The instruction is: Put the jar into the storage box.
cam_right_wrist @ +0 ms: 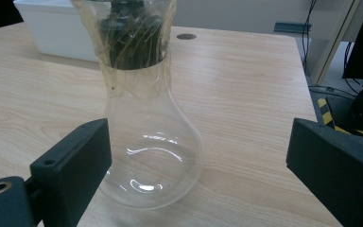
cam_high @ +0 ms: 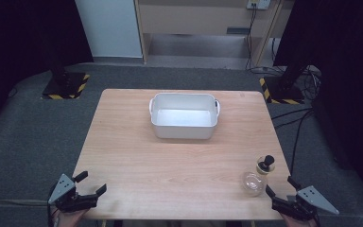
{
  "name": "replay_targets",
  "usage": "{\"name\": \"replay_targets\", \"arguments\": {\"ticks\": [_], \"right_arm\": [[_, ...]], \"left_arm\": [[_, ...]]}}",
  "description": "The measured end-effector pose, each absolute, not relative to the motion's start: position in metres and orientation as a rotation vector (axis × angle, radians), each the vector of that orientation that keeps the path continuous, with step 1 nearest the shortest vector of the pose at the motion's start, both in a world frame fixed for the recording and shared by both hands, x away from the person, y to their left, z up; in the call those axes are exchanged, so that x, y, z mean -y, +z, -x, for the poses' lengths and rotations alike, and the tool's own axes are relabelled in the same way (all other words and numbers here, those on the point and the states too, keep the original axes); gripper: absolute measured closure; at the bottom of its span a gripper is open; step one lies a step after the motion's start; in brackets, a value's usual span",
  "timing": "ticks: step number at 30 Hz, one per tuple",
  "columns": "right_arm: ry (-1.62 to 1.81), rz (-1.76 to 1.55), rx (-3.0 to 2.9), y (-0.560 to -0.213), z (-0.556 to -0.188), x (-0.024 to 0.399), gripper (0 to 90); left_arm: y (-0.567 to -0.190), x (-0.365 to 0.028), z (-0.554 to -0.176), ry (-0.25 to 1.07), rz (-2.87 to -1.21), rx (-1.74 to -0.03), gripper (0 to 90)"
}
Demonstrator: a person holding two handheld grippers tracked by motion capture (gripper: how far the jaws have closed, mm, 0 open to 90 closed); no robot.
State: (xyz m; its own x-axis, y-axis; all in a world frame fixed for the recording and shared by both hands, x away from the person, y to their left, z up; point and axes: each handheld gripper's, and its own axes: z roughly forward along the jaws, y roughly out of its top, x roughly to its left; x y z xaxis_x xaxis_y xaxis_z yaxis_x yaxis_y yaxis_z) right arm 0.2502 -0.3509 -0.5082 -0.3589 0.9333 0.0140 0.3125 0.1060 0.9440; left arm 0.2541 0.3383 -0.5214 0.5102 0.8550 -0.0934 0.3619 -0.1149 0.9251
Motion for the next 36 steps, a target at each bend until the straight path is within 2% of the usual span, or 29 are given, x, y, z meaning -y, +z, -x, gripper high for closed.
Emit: {"name": "replay_targets", "arguments": {"ticks": [23, 36], "right_arm": [[1.28, -1.21, -1.826, -0.487, -0.253, 0.352, 7.5], [1.302, -1.181, -1.888, -0.462, -0.255, 0.348, 7.6]], "left_arm": [[-0.524, -0.337, -0.257, 0.557, -1.709, -1.04, 3.1], [-0.524, -0.335, -0.258, 0.552, -1.722, -1.033, 3.1]]}}
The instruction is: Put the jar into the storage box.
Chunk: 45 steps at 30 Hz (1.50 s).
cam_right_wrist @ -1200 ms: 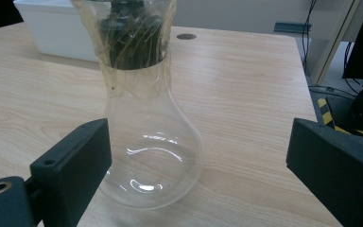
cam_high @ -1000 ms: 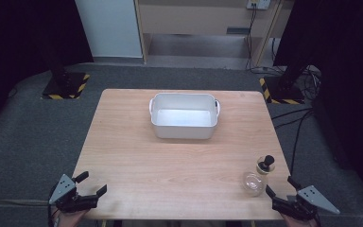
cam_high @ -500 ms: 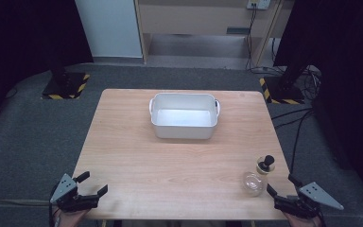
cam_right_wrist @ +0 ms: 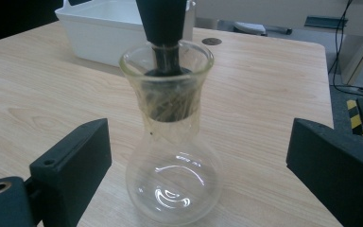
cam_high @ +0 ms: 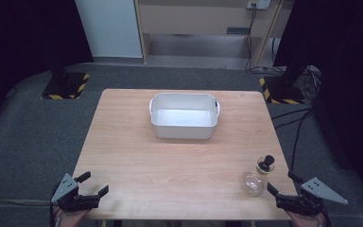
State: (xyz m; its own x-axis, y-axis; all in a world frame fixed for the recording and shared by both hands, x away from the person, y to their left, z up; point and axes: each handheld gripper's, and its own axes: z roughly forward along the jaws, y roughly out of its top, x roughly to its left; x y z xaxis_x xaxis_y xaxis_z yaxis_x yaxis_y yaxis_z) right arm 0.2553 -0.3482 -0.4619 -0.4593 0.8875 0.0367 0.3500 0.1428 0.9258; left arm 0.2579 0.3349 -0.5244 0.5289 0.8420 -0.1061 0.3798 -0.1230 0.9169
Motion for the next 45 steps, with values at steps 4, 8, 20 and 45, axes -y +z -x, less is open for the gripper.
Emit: {"name": "replay_targets", "arguments": {"ticks": [4, 8, 20, 45], "right_arm": [[1.315, -1.17, -1.916, -0.452, -0.258, 0.346, 7.5], [1.315, -1.163, -1.931, -0.448, -0.26, 0.345, 7.4], [1.309, -1.146, -1.993, -0.438, -0.272, 0.338, 7.5], [1.216, -1.132, -2.158, -0.438, -0.311, 0.318, 20.7]], "left_arm": [[-0.524, -0.335, -0.258, 0.551, -1.722, -1.032, 3.2], [-0.525, -0.335, -0.258, 0.55, -1.723, -1.032, 3.2], [-0.525, -0.334, -0.259, 0.544, -1.727, -1.03, 3.2], [-0.526, -0.333, -0.259, 0.535, -1.737, -1.026, 3.5]]}}
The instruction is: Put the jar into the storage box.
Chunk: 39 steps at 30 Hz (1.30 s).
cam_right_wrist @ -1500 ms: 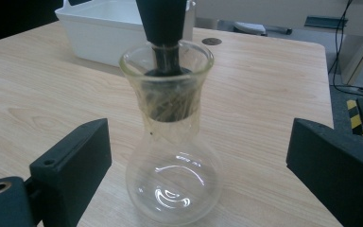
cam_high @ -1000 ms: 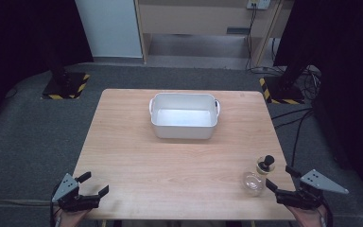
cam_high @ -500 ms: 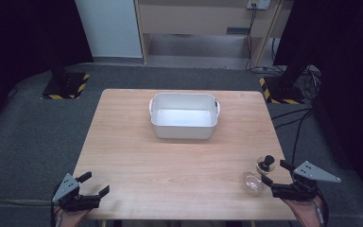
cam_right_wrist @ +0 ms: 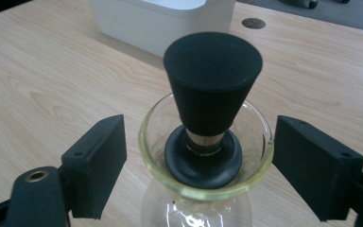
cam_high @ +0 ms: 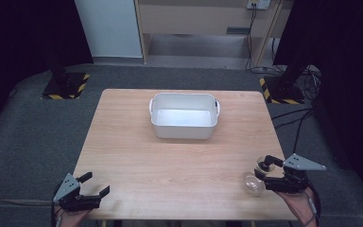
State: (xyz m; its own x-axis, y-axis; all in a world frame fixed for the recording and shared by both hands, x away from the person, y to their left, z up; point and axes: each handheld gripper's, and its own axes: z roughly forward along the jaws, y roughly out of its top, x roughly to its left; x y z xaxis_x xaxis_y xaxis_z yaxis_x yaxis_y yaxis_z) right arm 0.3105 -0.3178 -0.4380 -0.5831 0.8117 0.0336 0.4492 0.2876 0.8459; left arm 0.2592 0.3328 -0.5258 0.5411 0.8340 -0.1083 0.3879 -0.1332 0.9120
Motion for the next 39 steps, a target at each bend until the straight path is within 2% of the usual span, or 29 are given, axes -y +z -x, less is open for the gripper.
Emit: {"name": "replay_targets", "arguments": {"ticks": [2, 6, 27, 39], "right_arm": [[1.197, -1.133, -2.16, -0.439, -0.312, 0.316, 23.4], [1.171, -1.115, -2.166, -0.439, -0.313, 0.314, 36.2], [1.166, -1.089, -2.176, -0.432, -0.315, 0.303, 36.9], [1.181, -0.994, -2.245, -0.423, -0.328, 0.272, 36.9]], "left_arm": [[-0.526, -0.333, -0.259, 0.536, -1.739, -1.024, 3.6], [-0.526, -0.333, -0.259, 0.535, -1.74, -1.025, 3.6], [-0.526, -0.332, -0.259, 0.532, -1.743, -1.023, 3.7], [-0.526, -0.332, -0.26, 0.53, -1.745, -1.022, 3.8]]}}
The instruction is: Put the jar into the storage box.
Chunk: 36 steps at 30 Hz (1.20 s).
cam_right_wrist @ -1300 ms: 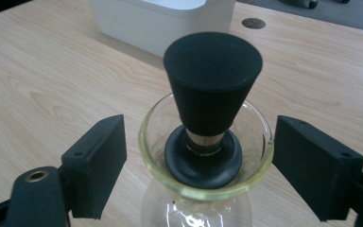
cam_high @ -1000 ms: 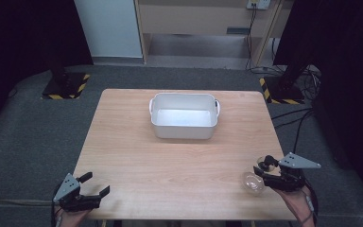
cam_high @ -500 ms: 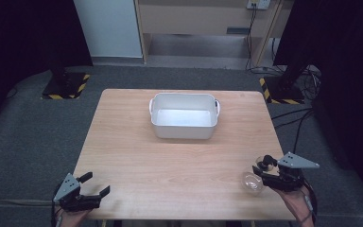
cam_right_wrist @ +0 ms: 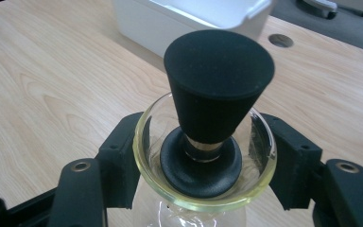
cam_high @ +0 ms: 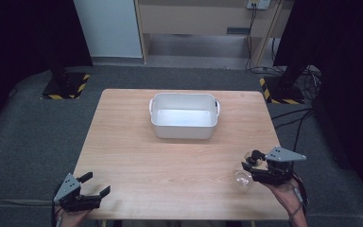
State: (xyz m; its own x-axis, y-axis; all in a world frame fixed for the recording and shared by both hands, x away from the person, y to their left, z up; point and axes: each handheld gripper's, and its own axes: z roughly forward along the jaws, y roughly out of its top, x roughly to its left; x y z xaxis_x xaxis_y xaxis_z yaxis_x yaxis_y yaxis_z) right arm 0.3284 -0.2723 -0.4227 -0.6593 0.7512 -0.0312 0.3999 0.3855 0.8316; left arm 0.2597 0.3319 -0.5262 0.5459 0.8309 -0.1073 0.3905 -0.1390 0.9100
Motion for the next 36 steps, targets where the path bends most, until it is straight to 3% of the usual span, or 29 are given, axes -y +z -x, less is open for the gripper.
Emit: {"name": "replay_targets", "arguments": {"ticks": [17, 36], "right_arm": [[1.221, -0.851, -2.352, -0.407, -0.356, 0.213, 36.9], [1.251, -0.783, -2.372, -0.387, -0.376, 0.178, 36.9]], "left_arm": [[-0.526, -0.332, -0.26, 0.526, -1.745, -1.021, 3.9], [-0.527, -0.331, -0.26, 0.524, -1.748, -1.019, 3.8]]}}
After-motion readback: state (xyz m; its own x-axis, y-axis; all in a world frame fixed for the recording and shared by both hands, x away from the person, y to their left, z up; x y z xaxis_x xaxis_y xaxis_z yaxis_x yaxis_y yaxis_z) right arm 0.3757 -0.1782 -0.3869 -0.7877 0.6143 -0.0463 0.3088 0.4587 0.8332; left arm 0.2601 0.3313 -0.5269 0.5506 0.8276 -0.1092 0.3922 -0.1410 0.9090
